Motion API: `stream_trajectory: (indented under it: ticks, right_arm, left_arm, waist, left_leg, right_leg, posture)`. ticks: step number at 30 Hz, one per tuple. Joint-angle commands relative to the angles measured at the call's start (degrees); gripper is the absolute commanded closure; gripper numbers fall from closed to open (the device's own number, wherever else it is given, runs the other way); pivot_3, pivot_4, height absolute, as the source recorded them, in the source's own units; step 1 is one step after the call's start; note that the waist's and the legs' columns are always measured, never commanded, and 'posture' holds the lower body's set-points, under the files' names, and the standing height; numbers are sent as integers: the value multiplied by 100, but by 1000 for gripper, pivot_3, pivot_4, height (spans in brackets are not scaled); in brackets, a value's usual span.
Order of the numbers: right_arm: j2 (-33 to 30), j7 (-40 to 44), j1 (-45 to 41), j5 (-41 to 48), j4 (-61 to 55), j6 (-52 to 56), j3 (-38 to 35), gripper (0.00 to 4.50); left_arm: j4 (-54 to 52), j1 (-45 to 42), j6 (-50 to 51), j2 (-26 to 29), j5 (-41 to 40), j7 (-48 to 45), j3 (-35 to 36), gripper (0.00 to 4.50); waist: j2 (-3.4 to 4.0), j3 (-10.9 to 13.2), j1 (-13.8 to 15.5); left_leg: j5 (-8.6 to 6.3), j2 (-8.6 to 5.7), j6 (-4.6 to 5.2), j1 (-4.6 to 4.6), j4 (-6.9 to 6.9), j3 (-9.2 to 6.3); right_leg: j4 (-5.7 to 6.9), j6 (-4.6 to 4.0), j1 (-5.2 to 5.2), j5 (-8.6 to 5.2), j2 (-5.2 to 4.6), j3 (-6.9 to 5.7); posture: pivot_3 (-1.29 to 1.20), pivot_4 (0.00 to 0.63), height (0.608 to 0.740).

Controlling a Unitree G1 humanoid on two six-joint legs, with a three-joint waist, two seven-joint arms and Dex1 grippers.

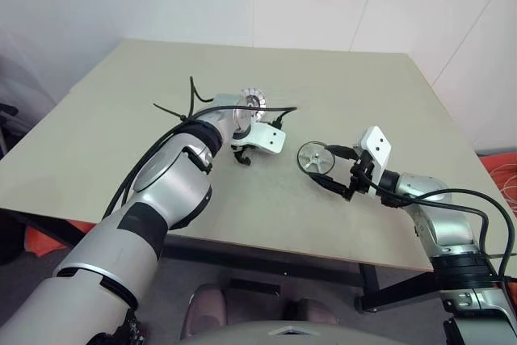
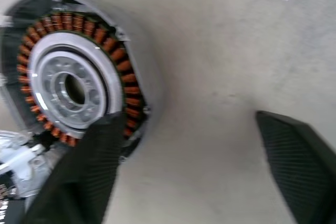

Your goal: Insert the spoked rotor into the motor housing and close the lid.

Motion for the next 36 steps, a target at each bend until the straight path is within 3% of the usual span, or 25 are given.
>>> stream_trajectory:
  ticks: [1, 9, 17, 36]
  right_arm:
    - [-2, -21, -104, 81, -223, -74, -45, 0]
    - [13, -36, -125, 79, -193, -90, -39, 0]
    - [32, -37, -140, 69, -171, -102, -34, 0]
    - [-8, 13, -115, 47, -96, -156, -55, 0]
  left_arm:
    - [-7, 24, -46, -34, 11, -62, 55, 1916]
    - [-8, 3, -7, -20, 37, -53, 113, 4383]
    - [-53, -35, -60, 25, -23, -173, 196, 4447]
    - [-1036, -216, -1383, 579, -472, -1916, 409, 4447]
  waist:
    - [0, 0, -1]
    - [2, -1, -8]
    - [2, -1, -10]
    - [0, 2, -23]
  left_leg:
    - [0, 0, 0, 0, 0, 0]
    - [-5, -2, 8, 2, -2, 0]
    - [-4, -1, 7, 0, -2, 0]
    - [-8, -1, 12, -16, -4, 0]
  right_leg:
    - [0, 0, 0, 0, 0, 0]
    - [-3, 2, 0, -2, -1, 0]
    - [-3, 3, -1, -2, -3, 0]
    - [-3, 3, -16, -2, -6, 0]
  posture:
    - [0, 0, 740]
    - [0, 0, 740]
    - [0, 0, 740]
    - [0, 0, 740]
